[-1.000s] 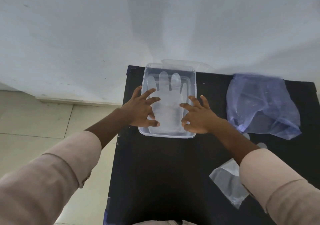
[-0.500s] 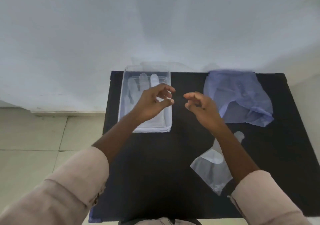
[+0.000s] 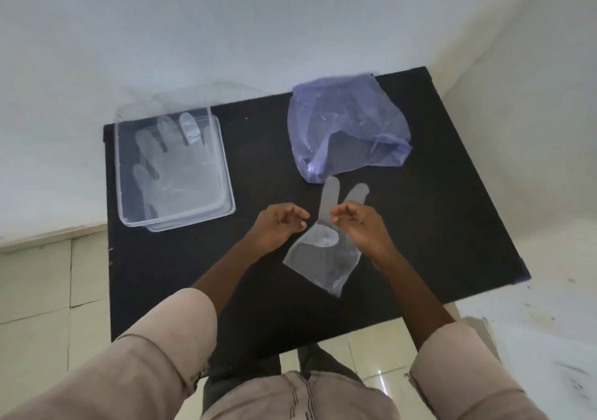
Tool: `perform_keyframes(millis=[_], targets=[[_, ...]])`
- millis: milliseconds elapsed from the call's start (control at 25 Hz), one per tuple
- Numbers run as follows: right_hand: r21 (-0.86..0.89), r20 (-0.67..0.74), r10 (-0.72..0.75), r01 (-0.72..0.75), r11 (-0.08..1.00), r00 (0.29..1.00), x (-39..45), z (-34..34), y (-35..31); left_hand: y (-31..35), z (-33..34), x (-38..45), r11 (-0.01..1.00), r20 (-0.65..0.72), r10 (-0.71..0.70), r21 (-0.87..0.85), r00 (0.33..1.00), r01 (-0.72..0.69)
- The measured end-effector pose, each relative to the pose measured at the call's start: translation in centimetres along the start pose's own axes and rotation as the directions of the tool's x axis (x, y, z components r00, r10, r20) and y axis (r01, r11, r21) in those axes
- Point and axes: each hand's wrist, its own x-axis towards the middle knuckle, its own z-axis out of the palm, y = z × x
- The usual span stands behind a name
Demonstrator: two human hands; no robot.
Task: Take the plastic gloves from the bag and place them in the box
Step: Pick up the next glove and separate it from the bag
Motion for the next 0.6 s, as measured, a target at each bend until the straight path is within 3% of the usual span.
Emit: perform_keyframes(millis=[80,200,360,440,520,600], targets=[[-0.124,-0.028,0.109,-0.112,0.986,0.994,-1.1,-0.2,2.5,-0.8,0.9,-0.5,1.000,-0.002,-0.029,-0.002,1.000,0.029],[-0.346,0.001,0.343,-0.322,0.882,0.939,-3.1,0.9,5.2,-2.0,1.7,-1.1,0.996,-0.039,-0.078,0.027,0.996,0.079],[-0.448,-0.169,0.312,-0.355,0.821,0.935,-4.8,3.7,5.8,-2.9,2.4,-2.0,0.993,-0.065,-0.104,0.042,0.992,0.107],[-0.320,-0.237,0.304,-0.369,0.872,0.923,-4.8,4.9,5.8,-3.3,2.7,-2.5,0.994,-0.073,-0.094,0.058,0.993,0.098],[-0.046,-0.231,0.366,-0.386,0.921,0.901,-4.6,5.6,5.7,-3.6,2.7,-3.3,0.995,-0.140,-0.052,0.073,0.989,0.062],[0.230,-0.179,0.453,-0.410,0.882,0.874,-4.4,5.6,5.1,-4.2,2.5,-4.4,0.989,-0.202,0.057,0.147,0.978,-0.027]])
